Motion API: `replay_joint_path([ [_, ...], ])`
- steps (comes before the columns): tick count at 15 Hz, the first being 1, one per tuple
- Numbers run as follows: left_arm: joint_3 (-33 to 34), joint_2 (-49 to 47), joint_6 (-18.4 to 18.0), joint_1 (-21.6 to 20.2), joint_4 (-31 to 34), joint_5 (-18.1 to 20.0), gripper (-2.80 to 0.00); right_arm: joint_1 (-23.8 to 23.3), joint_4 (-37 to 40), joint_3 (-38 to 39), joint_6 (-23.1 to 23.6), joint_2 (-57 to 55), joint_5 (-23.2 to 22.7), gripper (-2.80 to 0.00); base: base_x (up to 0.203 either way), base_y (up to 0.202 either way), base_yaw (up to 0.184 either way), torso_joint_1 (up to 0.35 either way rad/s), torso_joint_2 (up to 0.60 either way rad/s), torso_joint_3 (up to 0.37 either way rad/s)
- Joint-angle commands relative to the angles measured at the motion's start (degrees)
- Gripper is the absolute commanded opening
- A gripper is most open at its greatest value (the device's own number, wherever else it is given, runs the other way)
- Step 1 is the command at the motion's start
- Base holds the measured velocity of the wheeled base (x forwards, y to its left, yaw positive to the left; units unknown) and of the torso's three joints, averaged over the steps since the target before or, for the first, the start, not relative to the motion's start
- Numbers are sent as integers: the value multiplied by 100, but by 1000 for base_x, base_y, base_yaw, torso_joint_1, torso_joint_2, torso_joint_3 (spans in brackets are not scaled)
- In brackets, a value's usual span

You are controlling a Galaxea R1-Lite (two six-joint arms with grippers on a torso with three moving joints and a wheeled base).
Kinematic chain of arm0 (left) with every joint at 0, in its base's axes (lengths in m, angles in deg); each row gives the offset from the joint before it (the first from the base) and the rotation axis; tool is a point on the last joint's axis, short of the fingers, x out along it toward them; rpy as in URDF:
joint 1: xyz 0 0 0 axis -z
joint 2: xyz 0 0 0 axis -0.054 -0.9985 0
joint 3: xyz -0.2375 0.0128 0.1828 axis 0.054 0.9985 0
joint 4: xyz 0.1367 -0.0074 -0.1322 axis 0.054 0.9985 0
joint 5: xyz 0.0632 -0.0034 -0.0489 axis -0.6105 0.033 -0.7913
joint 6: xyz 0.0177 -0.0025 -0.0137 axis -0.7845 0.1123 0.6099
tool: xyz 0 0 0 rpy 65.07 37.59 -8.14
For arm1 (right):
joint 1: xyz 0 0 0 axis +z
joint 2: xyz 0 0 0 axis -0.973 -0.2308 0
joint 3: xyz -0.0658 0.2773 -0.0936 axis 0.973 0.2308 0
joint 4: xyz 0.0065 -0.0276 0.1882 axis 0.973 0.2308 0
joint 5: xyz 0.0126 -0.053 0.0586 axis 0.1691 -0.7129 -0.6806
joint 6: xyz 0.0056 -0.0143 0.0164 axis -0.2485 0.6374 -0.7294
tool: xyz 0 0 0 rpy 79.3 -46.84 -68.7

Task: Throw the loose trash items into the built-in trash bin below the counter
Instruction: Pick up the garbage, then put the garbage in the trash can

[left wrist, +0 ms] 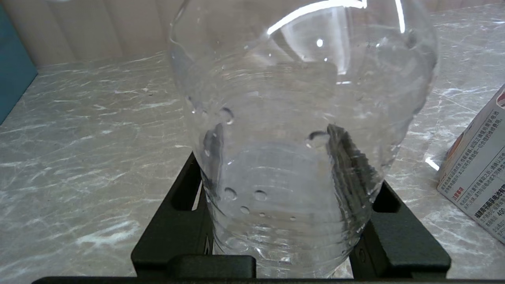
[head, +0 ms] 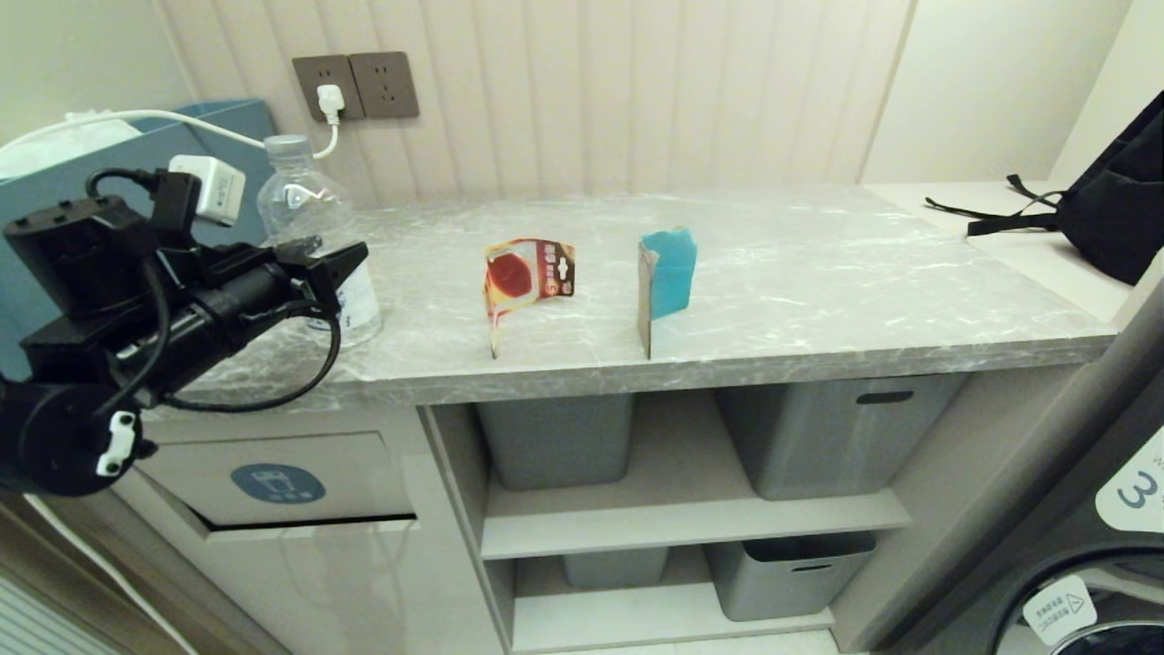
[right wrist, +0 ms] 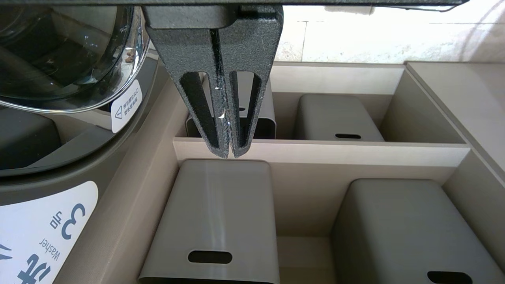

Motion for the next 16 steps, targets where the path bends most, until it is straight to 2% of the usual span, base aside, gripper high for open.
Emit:
replay_joint_path([
  [1,75,170,-2,9,-22,4,-280,2,2,0,3,9,-5,-280,0,0,0,0,0,0],
  [4,551,946,-77,19,48,0,-280,2,2,0,3,9,4,-280,0,0,0,0,0,0],
  [10,1712,3314,-285,-26,670,15,-280,2,2,0,3,9,1,-280,0,0,0,0,0,0],
  [12,1933,4065,-298,-190,1289,19,-280,2,2,0,3,9,-5,-280,0,0,0,0,0,0],
  [16,2136,5665,-290,-578,3429,-15,-280,2,2,0,3,9,-5,-280,0,0,0,0,0,0],
])
